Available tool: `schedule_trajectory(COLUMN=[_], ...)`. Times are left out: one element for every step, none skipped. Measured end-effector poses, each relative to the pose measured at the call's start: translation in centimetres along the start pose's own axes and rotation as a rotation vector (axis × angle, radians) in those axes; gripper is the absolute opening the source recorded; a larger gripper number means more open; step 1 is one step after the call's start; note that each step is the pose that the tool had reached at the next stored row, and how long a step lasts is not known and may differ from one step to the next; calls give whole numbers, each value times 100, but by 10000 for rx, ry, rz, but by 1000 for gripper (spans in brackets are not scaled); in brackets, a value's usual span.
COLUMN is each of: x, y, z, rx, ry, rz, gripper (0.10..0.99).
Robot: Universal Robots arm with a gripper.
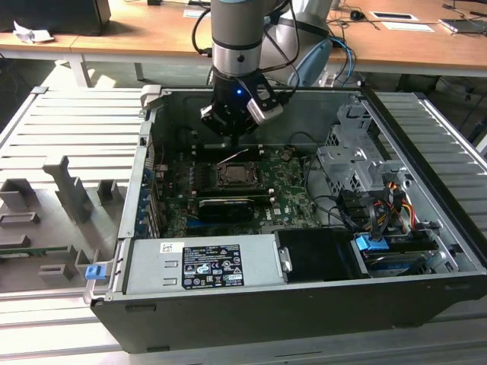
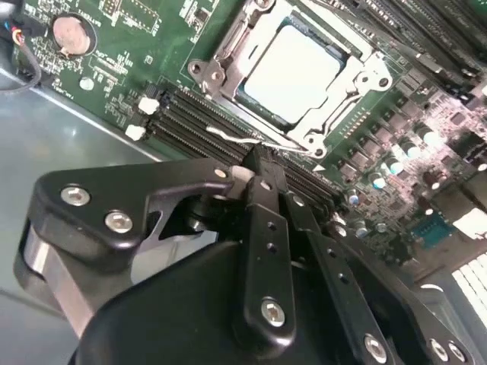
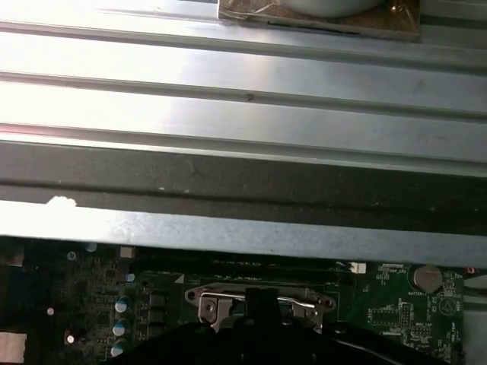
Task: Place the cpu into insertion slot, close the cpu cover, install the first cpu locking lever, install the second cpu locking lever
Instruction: 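Install the first cpu locking lever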
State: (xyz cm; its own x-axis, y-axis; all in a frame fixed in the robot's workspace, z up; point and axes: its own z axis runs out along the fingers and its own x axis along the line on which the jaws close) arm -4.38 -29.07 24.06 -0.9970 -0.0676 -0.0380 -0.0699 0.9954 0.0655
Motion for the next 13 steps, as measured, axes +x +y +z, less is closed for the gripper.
schedule_trajectory(x=[-3,-5,-8,-13,-22,-30,-34,-42,-54,-68,-83,-92,-100], y=[1,7,11,17,26,34,38,46,53,59,63,66,68], z=[15,31,50,62,81,93,102,116,130,143,153,162,170], rx=[0,0,-2,-2,-5,-4,-5,-5,-5,-6,-6,-8,-9], ry=[0,0,0,1,0,1,0,1,1,-1,2,0,1], rz=[2,4,2,1,2,2,2,2,0,1,2,2,2], gripper=[106,106,106,106,106,106,106,106,106,106,106,106,106])
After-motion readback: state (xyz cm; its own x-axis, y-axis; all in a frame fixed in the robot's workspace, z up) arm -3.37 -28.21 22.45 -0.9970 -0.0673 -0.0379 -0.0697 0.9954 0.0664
